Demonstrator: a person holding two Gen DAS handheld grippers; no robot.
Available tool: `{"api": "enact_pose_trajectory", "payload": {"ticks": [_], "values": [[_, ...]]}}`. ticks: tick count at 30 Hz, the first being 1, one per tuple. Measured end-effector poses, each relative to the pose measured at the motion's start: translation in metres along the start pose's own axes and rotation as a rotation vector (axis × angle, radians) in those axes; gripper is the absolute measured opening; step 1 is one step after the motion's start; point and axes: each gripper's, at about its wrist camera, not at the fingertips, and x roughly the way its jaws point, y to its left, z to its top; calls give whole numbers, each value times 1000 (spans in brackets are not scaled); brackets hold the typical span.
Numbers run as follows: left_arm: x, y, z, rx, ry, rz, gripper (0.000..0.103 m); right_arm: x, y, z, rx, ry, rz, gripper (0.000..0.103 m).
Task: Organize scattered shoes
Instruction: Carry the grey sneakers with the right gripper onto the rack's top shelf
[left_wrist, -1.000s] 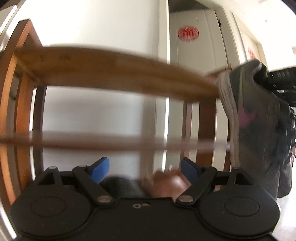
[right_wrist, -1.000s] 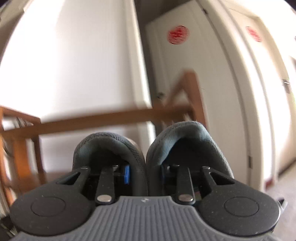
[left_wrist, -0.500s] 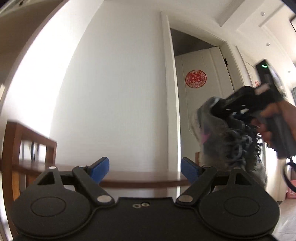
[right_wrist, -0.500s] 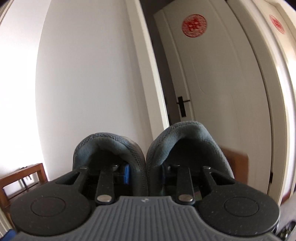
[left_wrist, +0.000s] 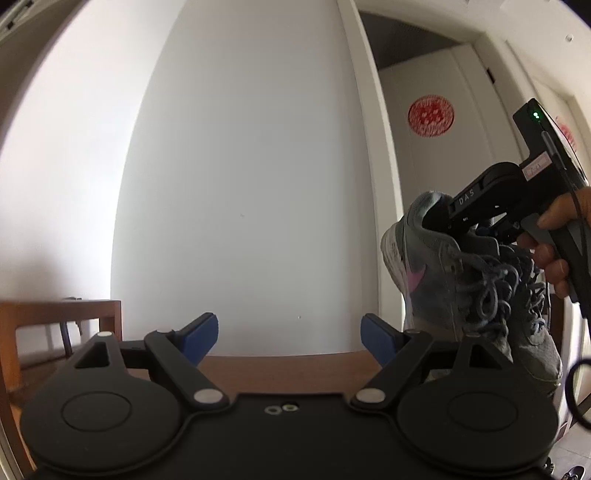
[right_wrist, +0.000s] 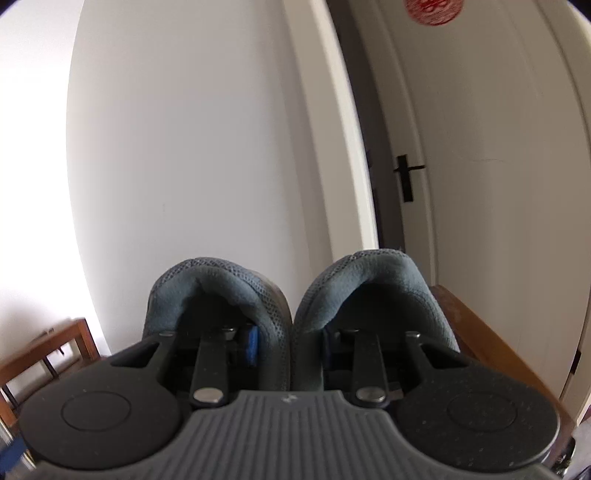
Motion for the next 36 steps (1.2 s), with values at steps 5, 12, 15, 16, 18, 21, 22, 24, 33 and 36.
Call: {"api": "enact_pose_trajectory", "payload": {"ticks": [5,12,15,16,18,21,22,24,33,36], "values": [[5,14,34,-28,142,37,84,21,-1,15,44,96,11,34],[-18,68,100,18,292,76,84,9,8,33,146,154,-20,34],[-46,101,133,58,356,84,84,-2,14,41,196,162,-64,34],[-56,111,144,66,374,80,84,-5,16,43,203,163,-78,34],[-73,131,165,87,393,88,84,-9,22,50,212,170,-107,34],[-97,156,192,101,416,93,85,-9,31,58,200,184,-157,34],[-102,162,199,99,420,90,85,-7,34,60,196,189,-178,34],[-105,166,207,100,416,92,85,-2,37,63,188,202,-202,34],[-57,149,214,17,468,101,85,39,32,76,158,290,-187,34],[-34,135,213,-24,490,99,85,54,24,78,170,326,-155,34]]}}
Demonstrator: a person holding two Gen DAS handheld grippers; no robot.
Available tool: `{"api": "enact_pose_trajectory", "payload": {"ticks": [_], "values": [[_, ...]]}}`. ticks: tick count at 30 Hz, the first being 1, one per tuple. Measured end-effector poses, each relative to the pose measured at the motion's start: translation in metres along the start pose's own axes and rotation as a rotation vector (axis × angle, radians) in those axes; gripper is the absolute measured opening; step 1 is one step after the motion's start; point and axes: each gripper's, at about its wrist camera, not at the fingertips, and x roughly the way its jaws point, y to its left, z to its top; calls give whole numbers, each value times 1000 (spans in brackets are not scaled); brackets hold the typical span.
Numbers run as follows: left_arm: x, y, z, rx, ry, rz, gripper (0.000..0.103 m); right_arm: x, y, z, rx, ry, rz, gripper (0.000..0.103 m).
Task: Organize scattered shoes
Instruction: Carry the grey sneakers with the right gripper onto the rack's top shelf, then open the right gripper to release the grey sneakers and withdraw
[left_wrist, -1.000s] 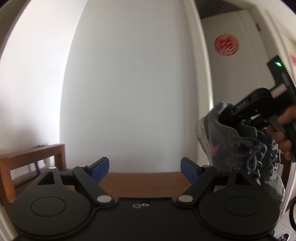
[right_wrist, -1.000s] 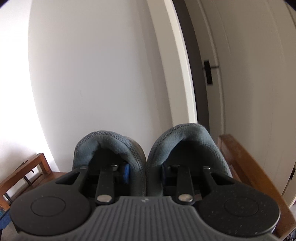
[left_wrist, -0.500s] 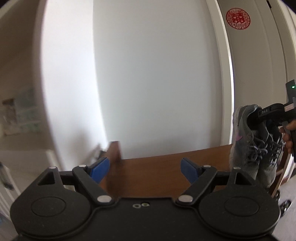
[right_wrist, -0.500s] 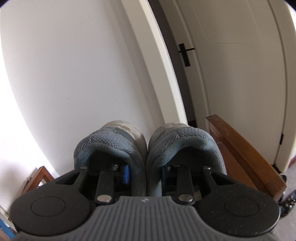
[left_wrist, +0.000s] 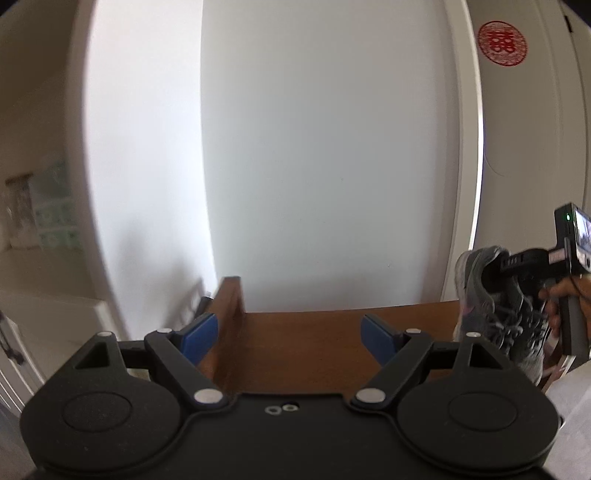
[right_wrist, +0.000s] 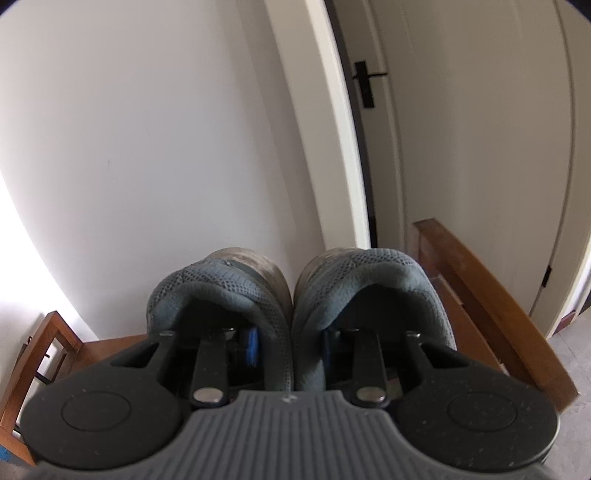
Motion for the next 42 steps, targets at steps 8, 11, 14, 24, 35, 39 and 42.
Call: {"api": "enact_pose_trajectory", "payload": {"ticks": [8,11,14,24,35,39,42], "values": [[75,-48,22,-69,62,18,85,35,-16,14,-12,98,78,34],[88,-59,25,-71,80,25,85,53,-23,20,1,136,93,34],[99,-66,28,-74,93,35,85,67,-27,24,9,166,95,34],[125,-70,23,-89,153,77,85,114,-40,32,27,268,70,34],[128,-67,26,-119,188,128,84,154,-48,63,-14,305,37,35],[126,-66,28,-128,189,144,85,160,-52,73,-18,310,26,39],[119,-62,24,-141,198,154,85,148,-57,75,-12,292,31,40]]}}
